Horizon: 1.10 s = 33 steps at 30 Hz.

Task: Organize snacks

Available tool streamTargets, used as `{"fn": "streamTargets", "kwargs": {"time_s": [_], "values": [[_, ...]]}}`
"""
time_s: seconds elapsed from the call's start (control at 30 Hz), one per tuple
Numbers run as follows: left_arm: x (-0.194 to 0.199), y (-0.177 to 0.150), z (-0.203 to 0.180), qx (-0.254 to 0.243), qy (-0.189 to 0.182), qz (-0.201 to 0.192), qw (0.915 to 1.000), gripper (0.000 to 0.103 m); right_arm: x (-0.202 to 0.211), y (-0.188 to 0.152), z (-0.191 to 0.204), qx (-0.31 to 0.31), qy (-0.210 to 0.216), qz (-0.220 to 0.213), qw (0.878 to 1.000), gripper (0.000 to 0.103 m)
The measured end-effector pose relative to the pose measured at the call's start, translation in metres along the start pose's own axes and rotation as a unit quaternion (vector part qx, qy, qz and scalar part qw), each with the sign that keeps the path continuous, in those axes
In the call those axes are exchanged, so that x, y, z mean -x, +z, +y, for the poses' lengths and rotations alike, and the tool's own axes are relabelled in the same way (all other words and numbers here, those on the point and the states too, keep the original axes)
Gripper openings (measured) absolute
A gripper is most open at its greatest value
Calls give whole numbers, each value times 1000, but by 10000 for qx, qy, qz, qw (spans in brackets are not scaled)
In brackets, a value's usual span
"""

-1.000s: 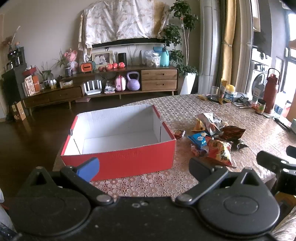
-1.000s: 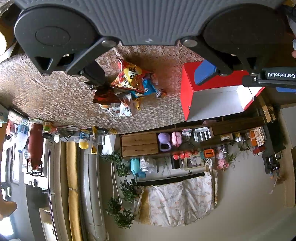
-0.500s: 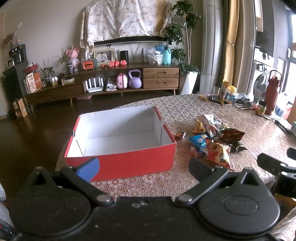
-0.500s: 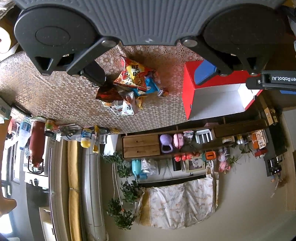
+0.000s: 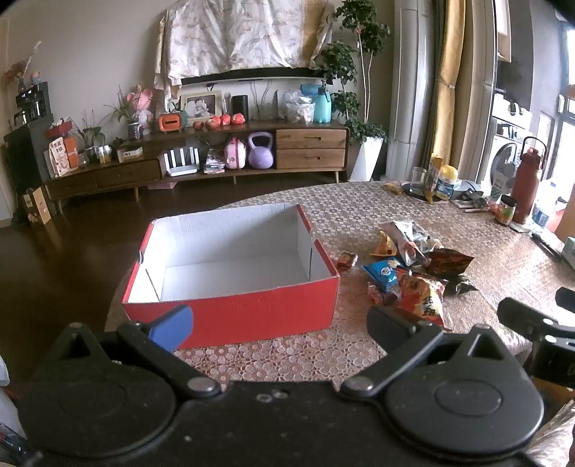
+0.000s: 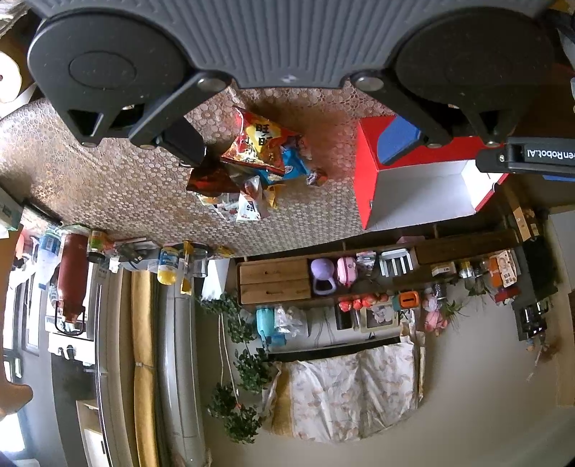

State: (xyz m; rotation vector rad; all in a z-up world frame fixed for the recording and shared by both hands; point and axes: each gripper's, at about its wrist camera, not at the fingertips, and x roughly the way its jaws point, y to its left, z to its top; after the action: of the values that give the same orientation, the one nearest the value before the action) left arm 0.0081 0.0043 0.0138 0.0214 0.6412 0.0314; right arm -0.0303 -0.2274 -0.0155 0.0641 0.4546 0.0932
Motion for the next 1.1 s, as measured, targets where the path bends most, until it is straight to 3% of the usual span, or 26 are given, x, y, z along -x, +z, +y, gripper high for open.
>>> {"fn": "streamTargets", "kwargs": {"time_s": [0.73, 1.1], "values": [[0, 0, -2, -117, -66, -16, 9999, 103, -4, -5, -4, -166, -9, 28, 9999, 103], [-31, 12, -11, -113, -424, 6, 9990, 103, -29, -3, -35, -428, 25, 71, 9991, 103]]}}
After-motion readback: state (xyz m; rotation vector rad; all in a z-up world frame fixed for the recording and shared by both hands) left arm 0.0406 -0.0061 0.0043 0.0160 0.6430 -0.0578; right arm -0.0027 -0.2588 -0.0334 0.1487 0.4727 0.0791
